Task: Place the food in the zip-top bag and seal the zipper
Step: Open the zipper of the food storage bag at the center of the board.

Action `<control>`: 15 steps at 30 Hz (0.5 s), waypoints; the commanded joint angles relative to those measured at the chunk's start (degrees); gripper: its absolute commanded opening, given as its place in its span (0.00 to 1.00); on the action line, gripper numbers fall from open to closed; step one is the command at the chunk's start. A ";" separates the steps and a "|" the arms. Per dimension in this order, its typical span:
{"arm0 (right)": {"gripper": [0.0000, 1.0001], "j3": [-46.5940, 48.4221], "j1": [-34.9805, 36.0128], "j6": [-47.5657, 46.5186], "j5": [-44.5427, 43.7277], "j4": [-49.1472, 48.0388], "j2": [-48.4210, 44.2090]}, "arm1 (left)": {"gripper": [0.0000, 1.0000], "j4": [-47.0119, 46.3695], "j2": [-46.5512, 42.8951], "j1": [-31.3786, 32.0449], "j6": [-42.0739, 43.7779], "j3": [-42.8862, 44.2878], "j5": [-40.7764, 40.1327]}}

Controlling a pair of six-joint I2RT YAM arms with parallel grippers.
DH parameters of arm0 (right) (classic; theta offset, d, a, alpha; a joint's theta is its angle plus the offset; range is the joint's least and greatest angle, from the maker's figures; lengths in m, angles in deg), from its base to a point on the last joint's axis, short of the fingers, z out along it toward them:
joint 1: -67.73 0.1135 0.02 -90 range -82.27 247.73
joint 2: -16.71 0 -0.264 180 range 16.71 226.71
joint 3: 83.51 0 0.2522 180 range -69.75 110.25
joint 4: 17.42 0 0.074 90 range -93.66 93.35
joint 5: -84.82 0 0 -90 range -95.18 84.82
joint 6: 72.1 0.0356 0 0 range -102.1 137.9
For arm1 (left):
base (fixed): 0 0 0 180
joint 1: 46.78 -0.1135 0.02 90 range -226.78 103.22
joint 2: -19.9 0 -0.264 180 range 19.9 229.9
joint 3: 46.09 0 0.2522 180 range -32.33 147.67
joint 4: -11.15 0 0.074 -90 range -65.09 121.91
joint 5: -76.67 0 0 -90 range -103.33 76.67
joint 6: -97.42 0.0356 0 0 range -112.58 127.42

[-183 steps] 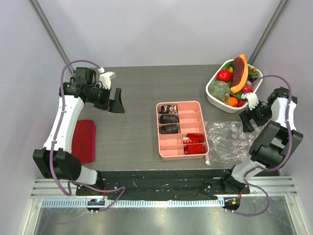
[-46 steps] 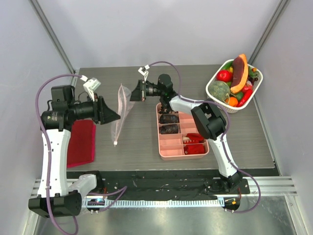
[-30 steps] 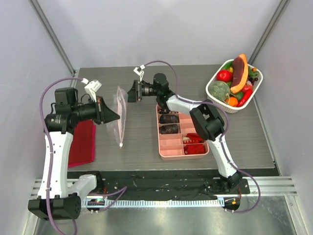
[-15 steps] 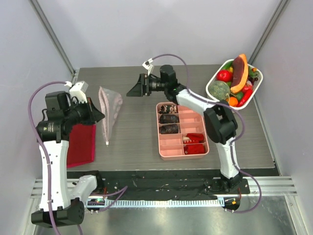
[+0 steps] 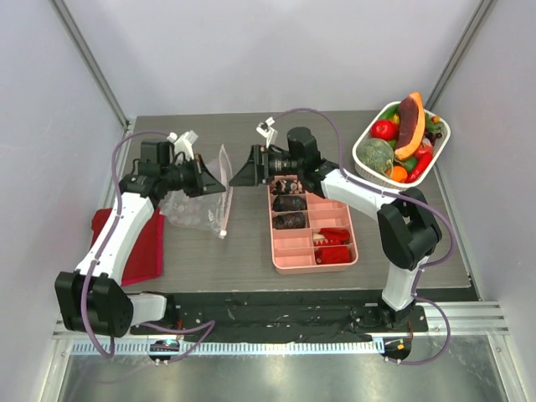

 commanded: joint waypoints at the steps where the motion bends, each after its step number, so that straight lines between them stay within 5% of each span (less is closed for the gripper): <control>1: 0.83 -1.78 0.11 -3.43 -9.43 3.96 -2.23 | 0.00 -12.70 1.34 1.37 -7.70 0.59 3.84; 7: 0.70 -1.08 0.90 -0.36 -13.49 2.30 0.23 | 0.00 -13.41 0.99 1.72 -9.38 0.85 3.66; 11: 0.32 1.38 1.52 -1.57 -14.28 4.30 1.81 | 0.00 -10.26 -0.24 1.63 -8.33 1.29 3.05; 13: 0.22 1.47 1.52 -2.98 -14.29 5.55 1.55 | 0.00 -4.64 -1.47 1.63 -4.66 3.04 0.86; 14: 0.02 1.47 1.43 -5.08 -14.02 7.12 1.20 | 0.00 -2.62 -1.82 1.55 -3.15 3.75 -0.28; 15: 0.01 1.21 1.43 -6.06 -14.02 8.09 0.24 | 0.00 2.36 -2.52 1.55 -1.05 5.23 -3.42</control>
